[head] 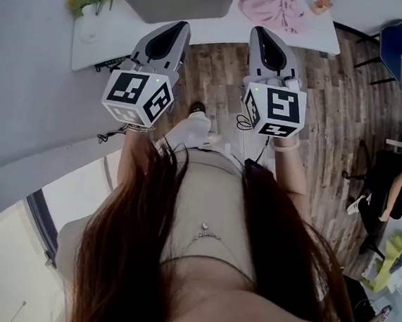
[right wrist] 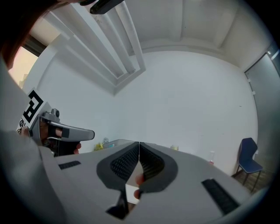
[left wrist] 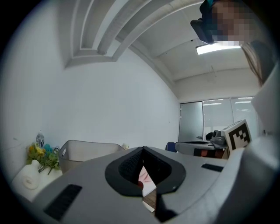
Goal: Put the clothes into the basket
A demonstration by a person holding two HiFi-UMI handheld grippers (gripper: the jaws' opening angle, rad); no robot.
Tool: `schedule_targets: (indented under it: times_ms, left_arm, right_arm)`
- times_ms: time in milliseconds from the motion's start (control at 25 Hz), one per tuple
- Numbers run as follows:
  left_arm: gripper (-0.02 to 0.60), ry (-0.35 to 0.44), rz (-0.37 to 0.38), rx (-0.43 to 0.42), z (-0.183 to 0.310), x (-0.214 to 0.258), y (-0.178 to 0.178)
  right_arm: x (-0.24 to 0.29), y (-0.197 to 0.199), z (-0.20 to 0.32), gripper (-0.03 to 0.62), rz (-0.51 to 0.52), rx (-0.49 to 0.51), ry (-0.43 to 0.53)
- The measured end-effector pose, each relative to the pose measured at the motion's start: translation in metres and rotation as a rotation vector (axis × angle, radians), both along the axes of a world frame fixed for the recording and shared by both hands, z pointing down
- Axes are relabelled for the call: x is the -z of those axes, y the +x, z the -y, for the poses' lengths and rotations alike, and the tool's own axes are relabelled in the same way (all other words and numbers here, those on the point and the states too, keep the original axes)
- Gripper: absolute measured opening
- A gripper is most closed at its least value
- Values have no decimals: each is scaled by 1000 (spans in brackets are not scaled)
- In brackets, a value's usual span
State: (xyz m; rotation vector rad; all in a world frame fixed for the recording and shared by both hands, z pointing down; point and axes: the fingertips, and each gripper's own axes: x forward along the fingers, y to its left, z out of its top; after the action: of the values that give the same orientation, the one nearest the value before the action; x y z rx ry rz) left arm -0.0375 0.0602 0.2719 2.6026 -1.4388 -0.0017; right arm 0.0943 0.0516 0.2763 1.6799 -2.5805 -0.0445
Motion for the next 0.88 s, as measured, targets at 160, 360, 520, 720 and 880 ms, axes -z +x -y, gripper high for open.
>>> schedule_targets:
  times_ms: [160,360,520,720,880]
  left_arm:
    - [5,-6,-6,-23,30,-4,-7]
    - [5,-2,-15,-49,62,-6,-16]
    - [5,-8,-19,-61,85,-11,-25]
    - [5,-16,-20,-73,110,-18,-35]
    - [5,-26,-31,-93,122,-21,-36]
  right_arm:
    - [-3,-8,26,28,15,-1,-11]
    - [-2,-18,58,28,15,-4,-10]
    - [-3,-27,78,28,-3,-11,-14]
    - [-8,-39,102,29,-21,-14,-23]
    - [-12,-41,112,29,-30,-27,-35]
